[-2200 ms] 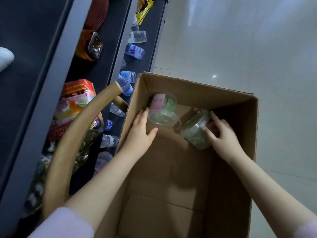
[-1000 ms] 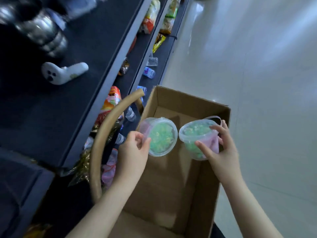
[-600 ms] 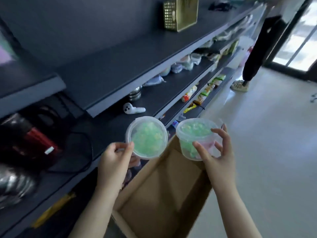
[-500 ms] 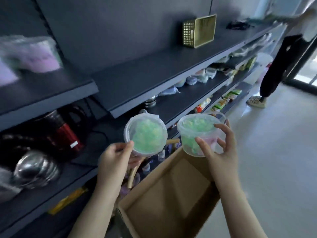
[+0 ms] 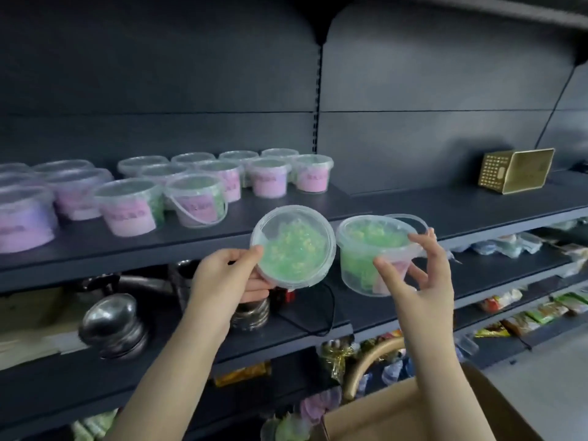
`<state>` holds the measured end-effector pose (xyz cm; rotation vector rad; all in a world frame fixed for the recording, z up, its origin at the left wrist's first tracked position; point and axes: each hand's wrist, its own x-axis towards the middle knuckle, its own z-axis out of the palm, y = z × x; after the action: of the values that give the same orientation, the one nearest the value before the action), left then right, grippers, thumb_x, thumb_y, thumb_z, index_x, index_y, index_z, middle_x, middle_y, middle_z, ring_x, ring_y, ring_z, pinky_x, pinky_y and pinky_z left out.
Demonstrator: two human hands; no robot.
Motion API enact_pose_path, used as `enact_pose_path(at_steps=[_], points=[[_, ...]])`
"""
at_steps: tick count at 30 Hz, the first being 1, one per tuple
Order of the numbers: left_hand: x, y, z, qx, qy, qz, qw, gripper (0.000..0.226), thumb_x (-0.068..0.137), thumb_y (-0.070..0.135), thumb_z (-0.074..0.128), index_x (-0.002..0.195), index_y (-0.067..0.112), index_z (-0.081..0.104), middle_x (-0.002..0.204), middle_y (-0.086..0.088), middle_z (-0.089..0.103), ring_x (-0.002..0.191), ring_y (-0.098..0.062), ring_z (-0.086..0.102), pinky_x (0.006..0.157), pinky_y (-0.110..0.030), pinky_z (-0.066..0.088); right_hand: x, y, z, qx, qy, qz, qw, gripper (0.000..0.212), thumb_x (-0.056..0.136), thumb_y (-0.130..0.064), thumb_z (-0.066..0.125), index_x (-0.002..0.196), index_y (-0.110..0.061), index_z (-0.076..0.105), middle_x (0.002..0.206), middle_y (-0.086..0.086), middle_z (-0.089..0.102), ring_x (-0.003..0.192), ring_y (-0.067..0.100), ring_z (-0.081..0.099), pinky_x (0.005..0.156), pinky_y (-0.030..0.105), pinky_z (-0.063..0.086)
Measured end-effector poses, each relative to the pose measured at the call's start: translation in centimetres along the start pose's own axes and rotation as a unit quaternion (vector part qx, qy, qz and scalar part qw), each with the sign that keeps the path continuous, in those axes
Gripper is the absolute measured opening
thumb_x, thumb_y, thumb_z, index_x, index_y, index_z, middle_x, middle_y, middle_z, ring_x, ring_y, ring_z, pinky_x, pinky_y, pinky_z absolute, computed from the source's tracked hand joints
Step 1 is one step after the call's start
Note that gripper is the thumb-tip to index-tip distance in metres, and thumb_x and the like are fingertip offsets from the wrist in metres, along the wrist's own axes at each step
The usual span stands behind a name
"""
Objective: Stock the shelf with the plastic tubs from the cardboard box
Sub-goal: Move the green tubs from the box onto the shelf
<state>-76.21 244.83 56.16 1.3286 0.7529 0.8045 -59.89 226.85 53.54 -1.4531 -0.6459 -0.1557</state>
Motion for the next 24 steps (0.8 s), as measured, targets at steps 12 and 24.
enact_pose_path(at_steps=[12,24], points=[[6.7,4.9,-9.3,0.039,-0.036,-0.01,0.999,0.025,0.088,0.032,0.064,0.09,0.007,0.063,0.07,-0.015,0.073,0.068,-0.025,0.073,0.052,-0.03,0.058,1.5,-2.7,13.5,0.034,0.007,-0.05,0.998,0.049,0.074,-0.037,0.08,0.115,-0.044,0.054,0.155,-0.017,0.026,0.134,0.019,0.045,0.106,0.048,0.042],[11.5,5.7,-5.2,0.067,-0.058,-0.053,0.995,0.026,0.087,0.037,0.067,0.087,0.012,0.059,0.074,-0.017,0.073,0.07,-0.026,0.073,0.058,-0.036,0.06,8.1,1.3,15.0,0.03,-0.003,-0.028,0.999,0.05,0.076,-0.031,0.08,0.117,-0.041,0.054,0.156,-0.017,0.024,0.139,0.014,0.036,0.111,0.046,0.037]])
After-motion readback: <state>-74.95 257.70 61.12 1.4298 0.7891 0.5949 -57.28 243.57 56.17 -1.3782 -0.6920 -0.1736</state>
